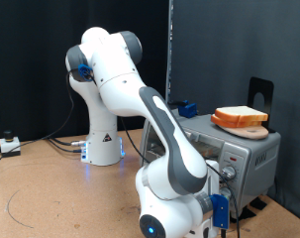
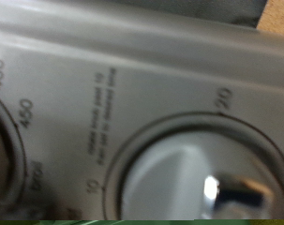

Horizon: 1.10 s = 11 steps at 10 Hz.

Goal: Make a piece of toast with the oven

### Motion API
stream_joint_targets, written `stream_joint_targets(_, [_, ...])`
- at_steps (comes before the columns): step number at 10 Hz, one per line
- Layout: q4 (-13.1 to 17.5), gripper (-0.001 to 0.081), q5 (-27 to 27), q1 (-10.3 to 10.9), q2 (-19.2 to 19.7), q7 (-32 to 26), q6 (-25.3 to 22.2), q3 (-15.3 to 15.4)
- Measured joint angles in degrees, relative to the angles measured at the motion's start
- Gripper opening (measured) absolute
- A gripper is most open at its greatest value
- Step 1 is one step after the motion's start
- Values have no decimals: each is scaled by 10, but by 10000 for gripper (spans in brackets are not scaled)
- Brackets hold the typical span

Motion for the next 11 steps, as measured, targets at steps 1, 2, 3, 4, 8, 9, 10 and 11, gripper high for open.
stream_joint_targets(1, [-4,453,0,0,0,-6,12,0])
stream_joint_targets(2, [-6,453,1,0,-1,-10,17,0])
stream_joint_targets(3, [-6,333,1,-1,-1,-10,17,0])
stream_joint_targets(4, [-7,333,2,-1,-1,-10,17,0])
stream_joint_targets(8, [-8,333,4,-2,-1,-10,18,0])
stream_joint_targets(9, [-8,333,4,-2,-1,-10,18,0])
stream_joint_targets(10, [-8,333,4,-2,-1,-9,18,0])
stream_joint_targets(11, [-8,333,4,-2,-1,-7,18,0])
